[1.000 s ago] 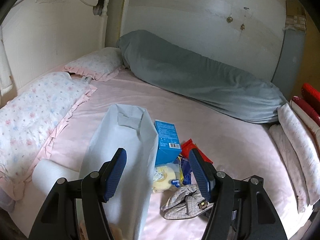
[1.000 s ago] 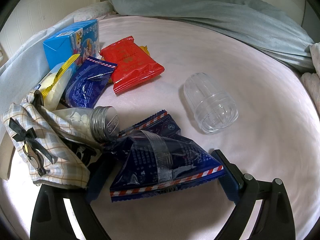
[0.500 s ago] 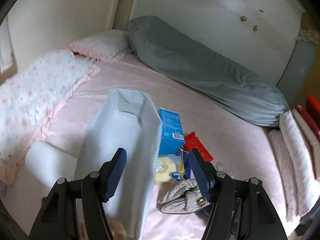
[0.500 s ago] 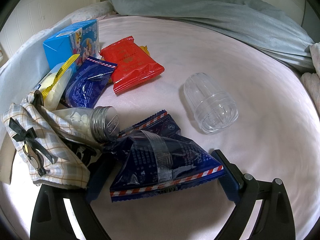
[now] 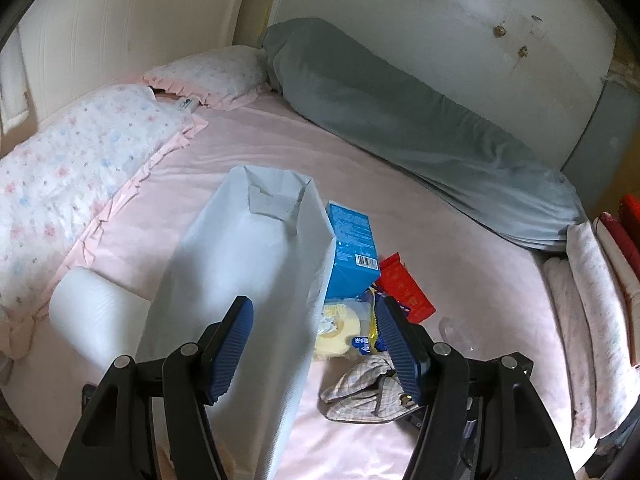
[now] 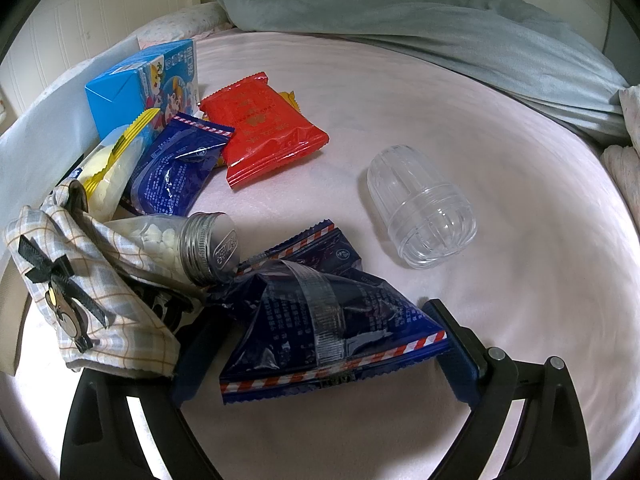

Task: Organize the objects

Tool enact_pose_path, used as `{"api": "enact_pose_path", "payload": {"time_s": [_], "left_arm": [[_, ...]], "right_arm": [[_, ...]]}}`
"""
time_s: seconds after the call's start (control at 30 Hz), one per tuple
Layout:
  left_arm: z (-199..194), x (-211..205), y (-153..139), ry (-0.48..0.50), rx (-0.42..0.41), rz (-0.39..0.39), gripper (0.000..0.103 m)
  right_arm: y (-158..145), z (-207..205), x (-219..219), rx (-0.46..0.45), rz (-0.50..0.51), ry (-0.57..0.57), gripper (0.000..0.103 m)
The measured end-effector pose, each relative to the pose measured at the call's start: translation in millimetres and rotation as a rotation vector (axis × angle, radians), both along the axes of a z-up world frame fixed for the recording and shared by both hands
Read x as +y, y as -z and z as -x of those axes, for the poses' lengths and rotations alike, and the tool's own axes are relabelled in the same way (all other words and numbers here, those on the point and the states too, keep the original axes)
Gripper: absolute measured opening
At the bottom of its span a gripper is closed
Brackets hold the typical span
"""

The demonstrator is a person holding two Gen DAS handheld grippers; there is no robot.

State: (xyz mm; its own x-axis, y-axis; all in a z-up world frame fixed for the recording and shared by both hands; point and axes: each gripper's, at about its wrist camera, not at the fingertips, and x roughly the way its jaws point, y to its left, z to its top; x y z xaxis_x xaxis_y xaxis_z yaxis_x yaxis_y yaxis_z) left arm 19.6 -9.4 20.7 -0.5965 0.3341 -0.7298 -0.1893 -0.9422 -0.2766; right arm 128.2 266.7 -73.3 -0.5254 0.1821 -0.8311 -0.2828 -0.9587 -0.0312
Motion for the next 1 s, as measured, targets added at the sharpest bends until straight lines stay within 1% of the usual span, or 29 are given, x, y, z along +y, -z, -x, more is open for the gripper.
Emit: {"api": "enact_pose_path", "payload": {"time_s": [0.1,0.13,0.2,0.23,0.27,0.37,0.43,0.6,0.77,0.93,1.0], "left_arm": [[2.2,-5.8,0.0,-0.001,-0.015,-0.082,0.062],[4.6,-11.0,2.0,0.003,-0.037,-0.159,0.062],[9.0,-18.2,6.6,0.03,-0.066,-0.282,0.062],[10.2,-20.5,7.8,0.023,-0.063,-0.283,0.062],[10.5,-21.0,7.7,0.003,-0.054,-0.25,0.062],[7.0,-17.1,3.5,-0.057,0.014,-0.096,0.062],[4.8,-11.5,1.6,-0.06,0.043,-0.054,0.062],[2.7,-2.8,1.3,-0.024,0.042,-0.085,0.062],[0.3,-0.2,-4.3,-0.022,0.079,-0.046,0.062],[1.6,-0.5,-5.9,-0.02,0.069,-0.051,0.062],[2.3,-0.9,-6.8,-0.006,0.054,-0.062,0.062]], "right_arm": [[0.1,0.0,0.2,0.0,0.0,0.0,0.095],[0.0,-0.2,0.0,0.0,0.0,0.0,0.095],[0.1,-0.1,0.1,0.0,0.0,0.0,0.095],[0.0,-0.2,0.1,0.0,0.0,0.0,0.095],[0.0,-0.2,0.1,0.0,0.0,-0.001,0.095],[0.0,-0.3,0.1,0.0,0.0,-0.001,0.095],[0.2,-0.2,0.5,0.0,0.0,-0.001,0.095],[0.2,-0.3,0.5,0.0,0.0,-0.001,0.095],[0.2,-0.4,0.7,0.0,0.0,-0.001,0.095],[0.2,-0.7,0.6,0.0,0.0,-0.001,0.095],[0.2,-0.6,0.7,0.0,0.0,-0.001,0.095]]}}
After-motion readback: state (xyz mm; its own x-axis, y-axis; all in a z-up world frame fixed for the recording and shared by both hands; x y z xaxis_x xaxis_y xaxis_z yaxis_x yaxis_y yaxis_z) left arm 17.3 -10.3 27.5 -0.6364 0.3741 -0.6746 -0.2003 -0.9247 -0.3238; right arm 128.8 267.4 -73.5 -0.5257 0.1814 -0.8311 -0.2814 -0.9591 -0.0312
